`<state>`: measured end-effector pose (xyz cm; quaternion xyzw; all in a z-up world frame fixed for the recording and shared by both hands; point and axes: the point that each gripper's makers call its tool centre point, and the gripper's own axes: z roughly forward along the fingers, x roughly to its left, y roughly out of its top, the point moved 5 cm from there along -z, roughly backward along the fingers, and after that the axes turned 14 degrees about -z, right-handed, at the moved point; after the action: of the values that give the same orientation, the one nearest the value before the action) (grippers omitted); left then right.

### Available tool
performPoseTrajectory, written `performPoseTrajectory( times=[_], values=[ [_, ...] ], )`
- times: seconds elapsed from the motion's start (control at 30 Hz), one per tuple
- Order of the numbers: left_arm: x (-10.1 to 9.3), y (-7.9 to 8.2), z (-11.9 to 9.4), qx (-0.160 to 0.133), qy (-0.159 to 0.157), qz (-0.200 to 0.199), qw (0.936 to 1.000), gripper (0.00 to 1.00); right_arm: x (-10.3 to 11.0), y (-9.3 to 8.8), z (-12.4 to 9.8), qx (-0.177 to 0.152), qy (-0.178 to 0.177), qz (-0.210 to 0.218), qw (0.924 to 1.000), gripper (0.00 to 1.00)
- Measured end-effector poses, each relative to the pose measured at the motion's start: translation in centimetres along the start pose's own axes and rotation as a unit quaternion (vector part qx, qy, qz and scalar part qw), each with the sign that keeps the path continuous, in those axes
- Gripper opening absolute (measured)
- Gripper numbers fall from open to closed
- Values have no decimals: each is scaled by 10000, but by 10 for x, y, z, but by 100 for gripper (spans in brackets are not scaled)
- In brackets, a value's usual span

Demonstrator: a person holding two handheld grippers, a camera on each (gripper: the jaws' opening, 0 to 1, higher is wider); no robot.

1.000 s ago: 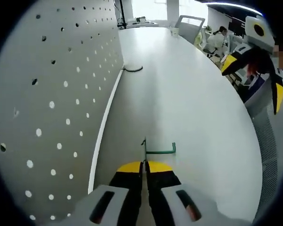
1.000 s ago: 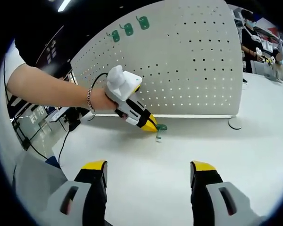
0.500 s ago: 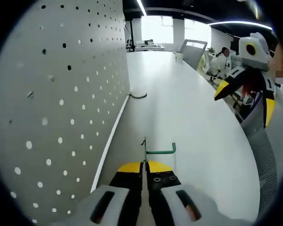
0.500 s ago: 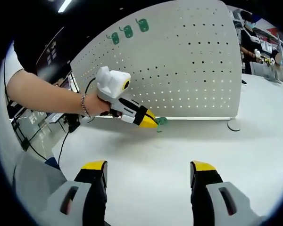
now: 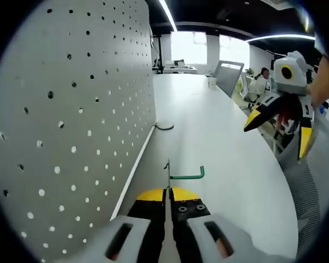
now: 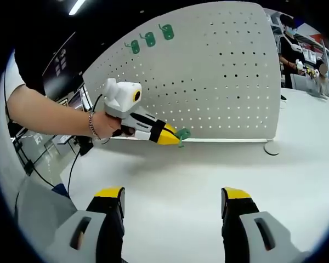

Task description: Insert the hook assembly into the mounting plate slot until the hook locks in place.

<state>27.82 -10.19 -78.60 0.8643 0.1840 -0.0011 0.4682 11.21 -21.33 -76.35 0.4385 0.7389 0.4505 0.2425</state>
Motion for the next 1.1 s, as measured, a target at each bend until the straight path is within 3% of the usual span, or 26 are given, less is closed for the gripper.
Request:
performPoseTrajectory(
  times=[0.7,1.1],
  values=[
    [-12,21,-28,-664,227,64,9975,2,-2,7,-6,-107,-49,-68,9999,69],
    [-24,26,-53,-1125,340,-153,9930,2,0,13,-10,-201,-56,-70,9998,69]
  ],
)
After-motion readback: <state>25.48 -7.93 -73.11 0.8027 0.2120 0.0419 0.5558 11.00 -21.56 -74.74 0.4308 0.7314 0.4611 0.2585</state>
